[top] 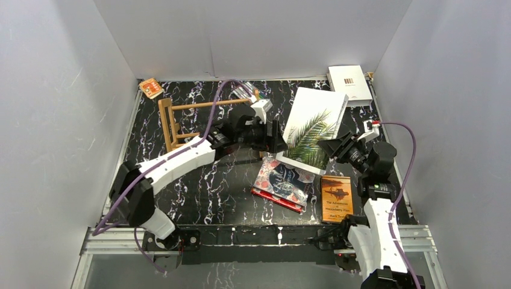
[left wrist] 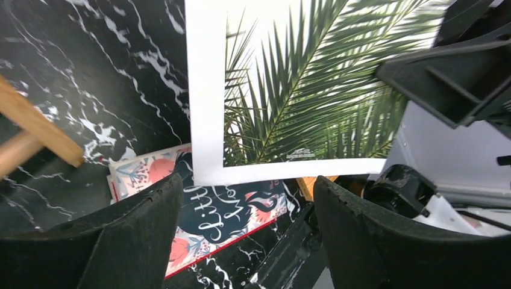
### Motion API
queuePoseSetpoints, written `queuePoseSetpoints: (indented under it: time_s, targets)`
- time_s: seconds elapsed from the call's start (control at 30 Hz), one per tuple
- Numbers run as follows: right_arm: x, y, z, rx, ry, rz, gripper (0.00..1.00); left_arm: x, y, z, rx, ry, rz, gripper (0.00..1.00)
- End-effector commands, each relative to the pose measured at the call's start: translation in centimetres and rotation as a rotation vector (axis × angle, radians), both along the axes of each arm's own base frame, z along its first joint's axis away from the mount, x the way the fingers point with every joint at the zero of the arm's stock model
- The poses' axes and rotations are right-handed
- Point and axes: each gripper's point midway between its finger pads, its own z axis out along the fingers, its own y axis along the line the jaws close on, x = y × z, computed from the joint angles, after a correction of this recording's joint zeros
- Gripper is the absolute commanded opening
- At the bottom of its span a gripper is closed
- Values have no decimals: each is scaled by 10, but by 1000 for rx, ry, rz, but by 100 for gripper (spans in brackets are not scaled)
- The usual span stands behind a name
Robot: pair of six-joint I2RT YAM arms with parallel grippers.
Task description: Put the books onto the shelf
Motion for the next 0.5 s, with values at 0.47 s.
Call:
queuePoseSetpoints:
  time_s: [0.47]
  targets:
    - [23,26,97,-160,-175,29,42,58,148,96,127,-256,588,87]
